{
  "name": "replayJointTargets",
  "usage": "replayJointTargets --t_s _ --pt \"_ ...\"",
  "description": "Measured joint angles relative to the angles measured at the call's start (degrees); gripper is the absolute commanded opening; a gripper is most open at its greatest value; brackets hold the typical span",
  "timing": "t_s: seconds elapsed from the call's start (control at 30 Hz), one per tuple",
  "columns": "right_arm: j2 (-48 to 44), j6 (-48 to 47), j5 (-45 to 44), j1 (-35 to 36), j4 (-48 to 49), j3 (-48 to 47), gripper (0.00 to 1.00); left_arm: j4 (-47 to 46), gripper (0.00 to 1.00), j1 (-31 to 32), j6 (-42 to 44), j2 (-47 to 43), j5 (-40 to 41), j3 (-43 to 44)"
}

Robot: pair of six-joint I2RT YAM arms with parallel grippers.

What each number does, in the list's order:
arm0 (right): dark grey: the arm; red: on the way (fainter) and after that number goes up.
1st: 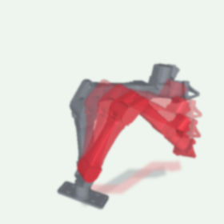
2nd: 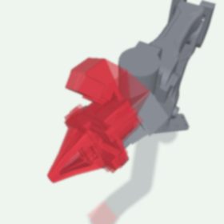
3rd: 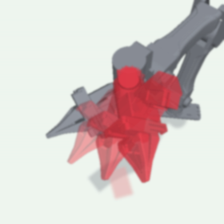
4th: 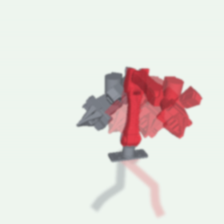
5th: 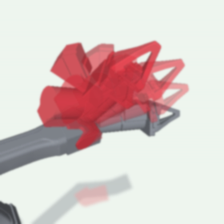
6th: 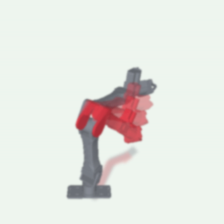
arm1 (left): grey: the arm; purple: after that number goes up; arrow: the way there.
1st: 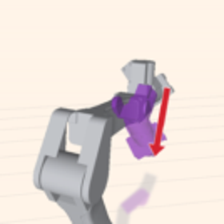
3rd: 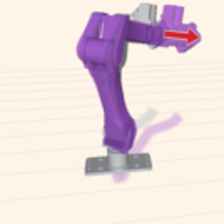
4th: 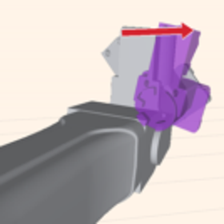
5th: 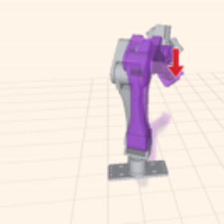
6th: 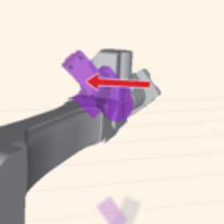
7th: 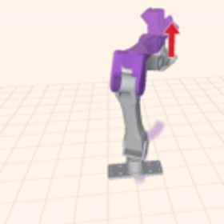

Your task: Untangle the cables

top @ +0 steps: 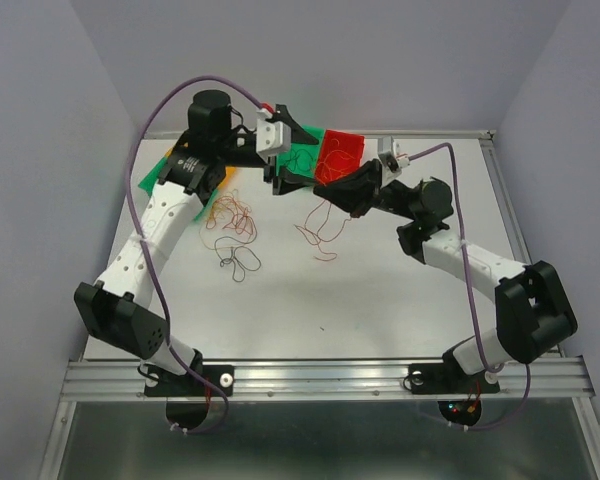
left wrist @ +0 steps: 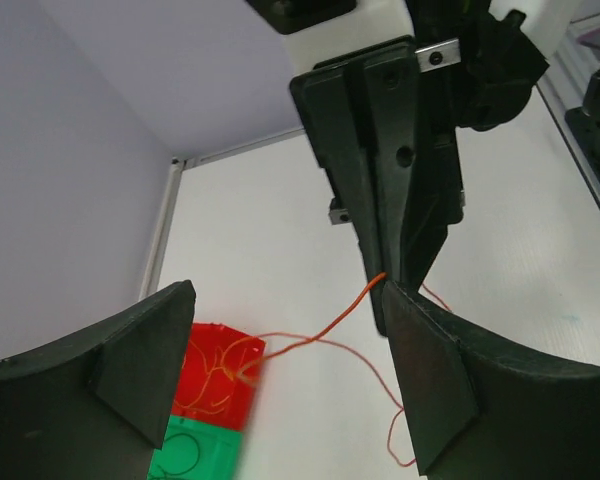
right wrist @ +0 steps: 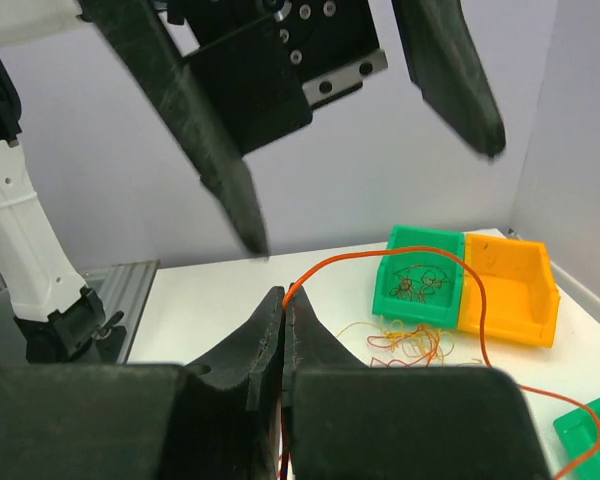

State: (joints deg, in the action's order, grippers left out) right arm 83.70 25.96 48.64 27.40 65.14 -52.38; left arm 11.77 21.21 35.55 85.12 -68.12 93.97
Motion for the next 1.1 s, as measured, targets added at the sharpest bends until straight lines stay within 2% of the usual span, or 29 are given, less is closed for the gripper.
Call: replayJointTargets --t_s 0.17,0.5,0.73,0.9,1.1 --pt "0.26 0.02 0.00 0.00 -0.70 0.00 0.01 7.10 0.86 6.01 4.85 5.51 1.53 2.10" --pt "-0.31 -2.16 0.24 -0.20 -6.29 0.00 0.00 11.56 0.86 6.01 9.40 7.30 0.68 2.38" --pt "-1.66 -4.37 -1.40 -0.22 -6.62 0.00 0.01 6.16 0.87 3.04 4.17 2.54 0.20 -3.96" --pt "-2.91 -5.84 -2.14 -0.22 -6.58 0.00 0.01 2.97 0.87 0.15 -1.05 1.64 -2.62 -4.50" --pt "-2.91 -5.88 -2.14 -0.22 -6.64 0.00 0.01 -0.83 0.87 1.31 -5.49 1.64 -3.39 -6.29"
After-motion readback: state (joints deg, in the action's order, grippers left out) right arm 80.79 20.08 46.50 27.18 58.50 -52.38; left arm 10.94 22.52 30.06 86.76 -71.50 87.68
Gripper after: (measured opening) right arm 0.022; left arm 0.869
